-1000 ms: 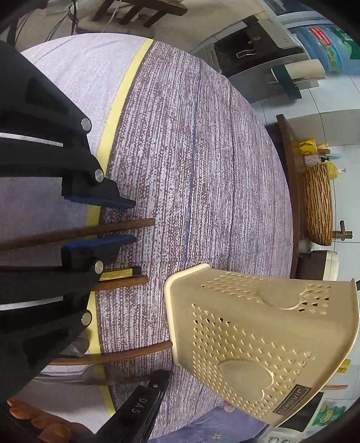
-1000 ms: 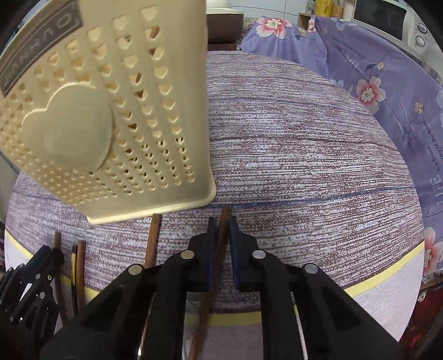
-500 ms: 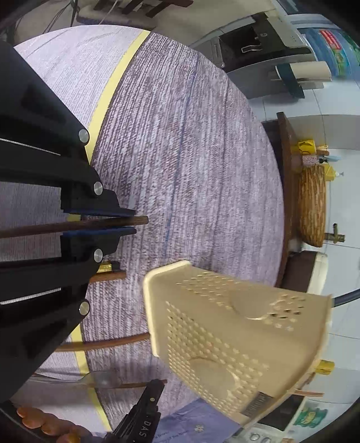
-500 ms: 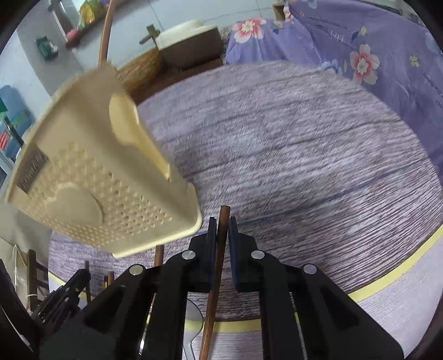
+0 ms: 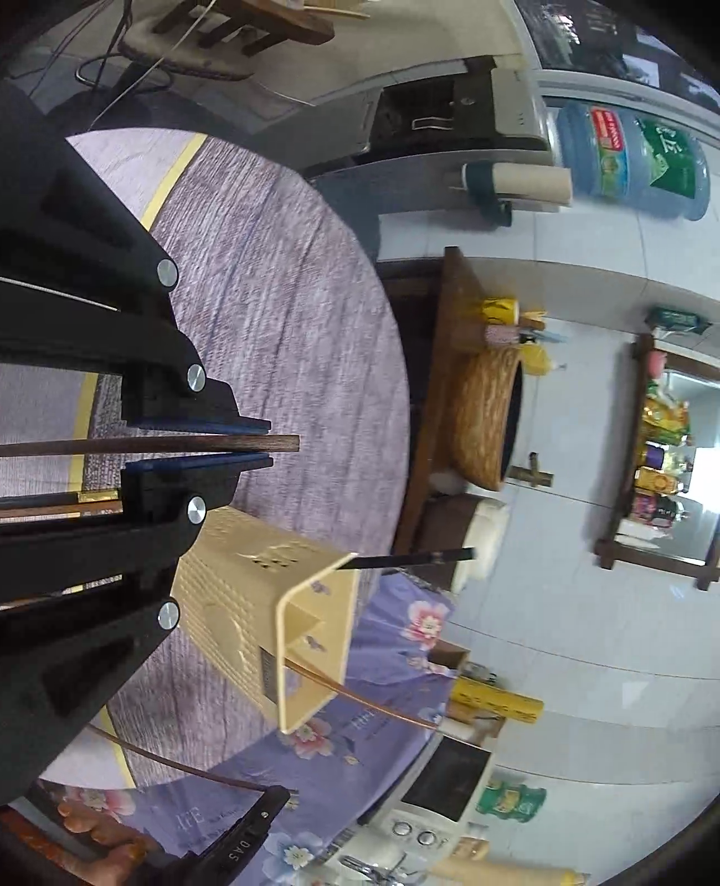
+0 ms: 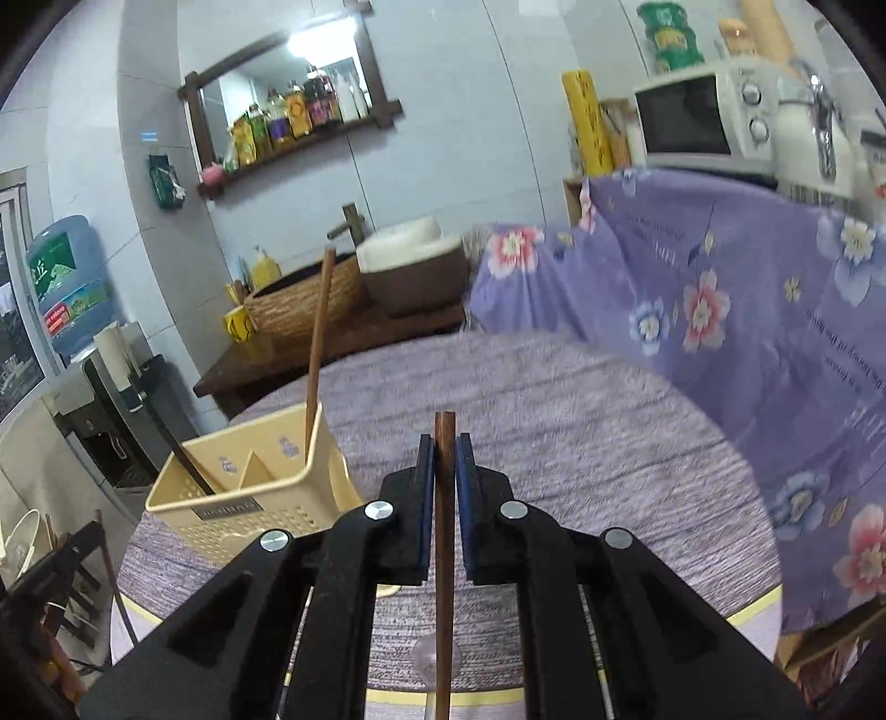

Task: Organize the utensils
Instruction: 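Lift both chopsticks, insert them into the beige holder and open both tools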

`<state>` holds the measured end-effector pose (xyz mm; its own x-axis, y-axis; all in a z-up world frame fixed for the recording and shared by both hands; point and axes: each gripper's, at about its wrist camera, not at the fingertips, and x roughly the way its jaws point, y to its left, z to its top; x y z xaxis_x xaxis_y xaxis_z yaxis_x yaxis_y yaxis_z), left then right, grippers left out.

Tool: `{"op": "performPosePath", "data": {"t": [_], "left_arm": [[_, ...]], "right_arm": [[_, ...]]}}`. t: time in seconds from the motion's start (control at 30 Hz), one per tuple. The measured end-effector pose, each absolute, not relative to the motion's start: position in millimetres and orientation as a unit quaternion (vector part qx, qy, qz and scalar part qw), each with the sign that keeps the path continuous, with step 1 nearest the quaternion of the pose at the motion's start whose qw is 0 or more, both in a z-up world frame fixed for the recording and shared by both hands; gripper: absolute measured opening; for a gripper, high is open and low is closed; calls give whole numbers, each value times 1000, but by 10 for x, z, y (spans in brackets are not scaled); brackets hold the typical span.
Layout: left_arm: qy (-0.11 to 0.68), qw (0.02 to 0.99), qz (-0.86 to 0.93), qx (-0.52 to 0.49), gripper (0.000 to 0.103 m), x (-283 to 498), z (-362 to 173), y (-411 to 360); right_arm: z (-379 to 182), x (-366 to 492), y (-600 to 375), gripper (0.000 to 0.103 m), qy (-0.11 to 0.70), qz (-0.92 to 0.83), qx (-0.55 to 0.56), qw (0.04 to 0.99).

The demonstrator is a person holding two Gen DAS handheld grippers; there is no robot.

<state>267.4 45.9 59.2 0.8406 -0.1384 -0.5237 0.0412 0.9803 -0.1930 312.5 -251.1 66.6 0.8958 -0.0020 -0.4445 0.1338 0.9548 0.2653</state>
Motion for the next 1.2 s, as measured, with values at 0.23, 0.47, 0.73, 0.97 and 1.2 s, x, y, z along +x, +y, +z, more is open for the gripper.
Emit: {"op": "performPosePath", "data": {"t": [0.23,0.47,0.73,0.97,1.2], "left_arm": [[246,964,-43,-96,8,2525,793,597],[224,969,-39,-93,8,2442,927,667],[197,975,-27,-94,8,2467,1115,747],[142,986,-24,-84,8,2564,1733,740],[64,991,-61,-97,8,2523,2583,491]], "right_arm": [[861,2882,-2563,9,196,-38,125,972],[973,2765,-2603,9,190,-27,110,975],[1169,2787,-2630,8,178,-22,97,979],[1686,2945,-2654,8,153,-17,94,984],[2585,2952,-2562,8,98,26,121,987]]}}
